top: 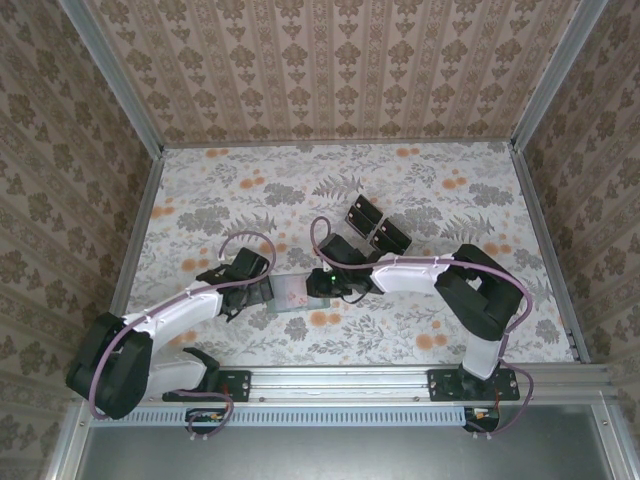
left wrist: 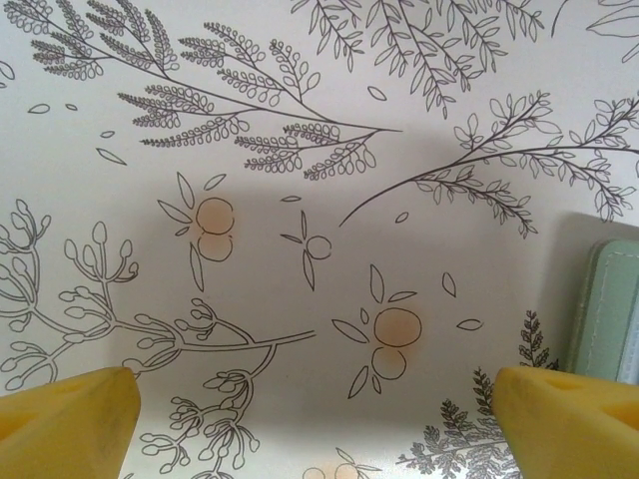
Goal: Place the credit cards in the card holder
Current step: Insert the credit card into the card slot.
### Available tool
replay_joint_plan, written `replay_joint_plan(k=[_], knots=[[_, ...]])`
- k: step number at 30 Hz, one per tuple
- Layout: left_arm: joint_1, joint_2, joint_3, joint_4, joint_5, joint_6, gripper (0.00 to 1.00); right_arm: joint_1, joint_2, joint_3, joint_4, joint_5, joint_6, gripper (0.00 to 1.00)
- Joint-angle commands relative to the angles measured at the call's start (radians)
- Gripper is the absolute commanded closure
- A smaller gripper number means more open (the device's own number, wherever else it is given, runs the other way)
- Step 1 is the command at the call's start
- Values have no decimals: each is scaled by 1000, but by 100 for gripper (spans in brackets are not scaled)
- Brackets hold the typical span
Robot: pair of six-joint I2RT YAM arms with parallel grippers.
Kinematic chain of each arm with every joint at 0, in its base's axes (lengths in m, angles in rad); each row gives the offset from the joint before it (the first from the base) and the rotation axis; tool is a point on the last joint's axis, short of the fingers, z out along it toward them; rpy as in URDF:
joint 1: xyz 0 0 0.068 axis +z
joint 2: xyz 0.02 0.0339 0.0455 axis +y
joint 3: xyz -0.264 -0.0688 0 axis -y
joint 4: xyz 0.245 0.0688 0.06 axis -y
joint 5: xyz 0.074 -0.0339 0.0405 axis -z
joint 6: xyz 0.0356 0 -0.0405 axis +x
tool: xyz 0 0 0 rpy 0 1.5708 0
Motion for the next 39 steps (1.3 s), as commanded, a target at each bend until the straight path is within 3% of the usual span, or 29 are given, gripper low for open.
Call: replay_joint_plan(k=[1, 39], knots=[[7, 8, -14, -10, -19, -29, 0, -4, 22, 46, -79, 48, -42, 84], [-6, 63, -56, 74, 32, -36, 0, 41, 217, 276, -122, -96, -76, 92]])
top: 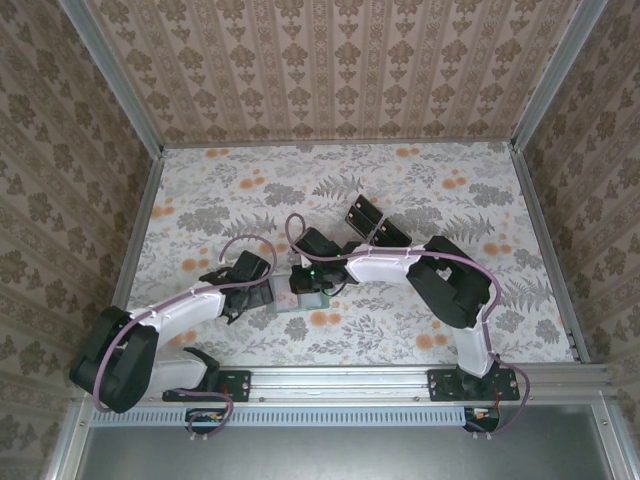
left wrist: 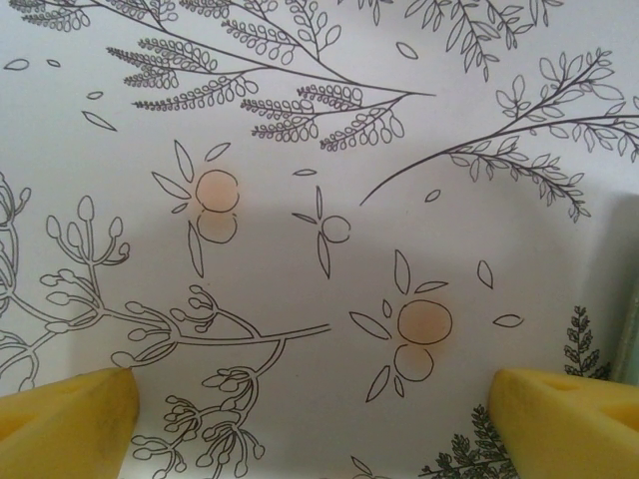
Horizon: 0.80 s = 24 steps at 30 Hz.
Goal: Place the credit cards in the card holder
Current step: Insert the credit card into the card slot.
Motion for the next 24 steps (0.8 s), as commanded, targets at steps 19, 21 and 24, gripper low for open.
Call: replay_joint_plan(k=[19, 21, 24], knots=[[-7, 6, -21, 19, 18, -11, 0, 5, -105, -37, -58, 30, -42, 91], [-7, 6, -23, 22, 19, -11, 0, 3, -102, -45, -63, 41, -43, 91], [-7, 7, -23, 24, 18, -12, 0, 3, -87, -57, -60, 45, -40, 92]])
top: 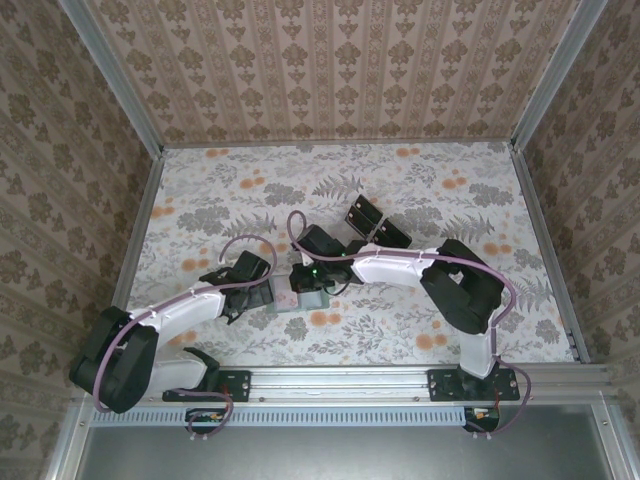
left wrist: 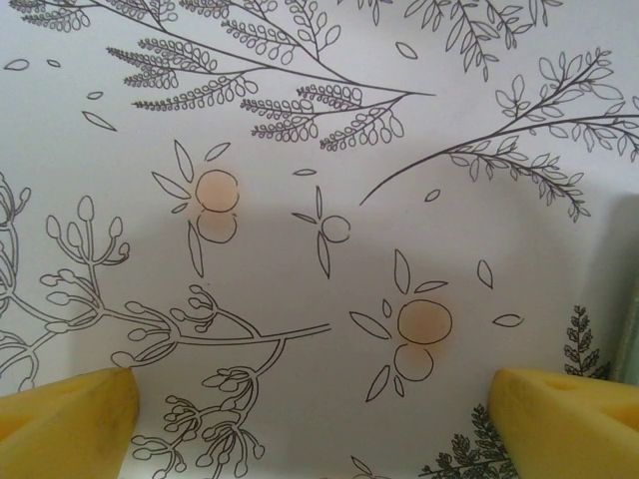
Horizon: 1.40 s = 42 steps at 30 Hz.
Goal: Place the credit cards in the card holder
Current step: Insert the credit card into the card slot.
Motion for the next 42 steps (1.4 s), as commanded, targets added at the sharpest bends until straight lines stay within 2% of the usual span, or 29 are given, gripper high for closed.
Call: replay_joint_plan(k=[1, 36, 42], knots=[[-7, 8, -22, 23, 19, -11, 0, -1, 5, -23, -32, 30, -11, 92], [-33, 40, -36, 61, 34, -29, 0, 26, 127, 66, -46, -58, -18, 93], [-26, -22, -10, 2, 8, -22, 0, 24, 107, 60, -40, -64, -18, 86]])
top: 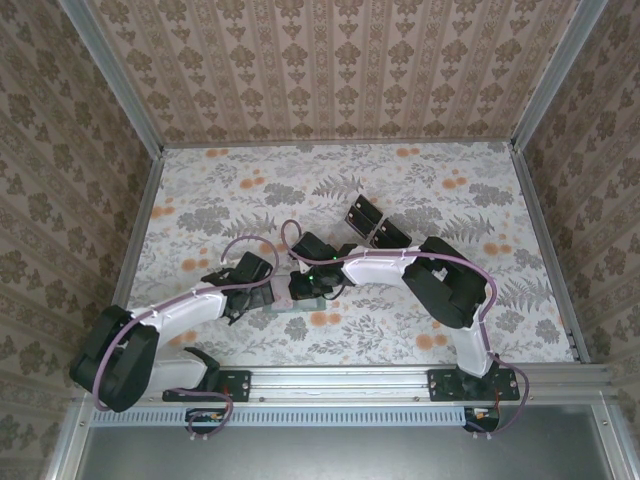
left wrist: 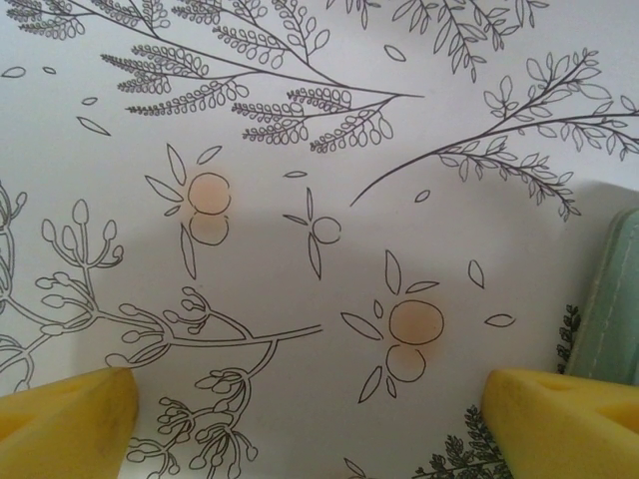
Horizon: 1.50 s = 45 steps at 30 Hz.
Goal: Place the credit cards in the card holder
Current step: Insert the credit card into the card slot, then close the card holder at the center of the table.
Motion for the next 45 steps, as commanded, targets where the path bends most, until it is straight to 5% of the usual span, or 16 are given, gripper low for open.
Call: replay_joint_plan(k=[1, 14, 27, 36, 45], knots=[[3, -41, -2, -18, 21, -12, 0, 7, -1, 9, -12, -36, -14, 84], [90, -234, 48, -117, 45, 63, 0, -8, -209, -87, 53, -22, -10, 60], [82, -262, -14, 111, 253, 119, 0, -21, -342, -191, -165, 366, -27, 43], [67, -213, -61, 250, 343, 116, 0, -36, -285, -211, -140, 415, -15, 50], [40, -118, -64, 326, 352, 119, 0, -44, -286, -259, -84, 372, 7, 87]])
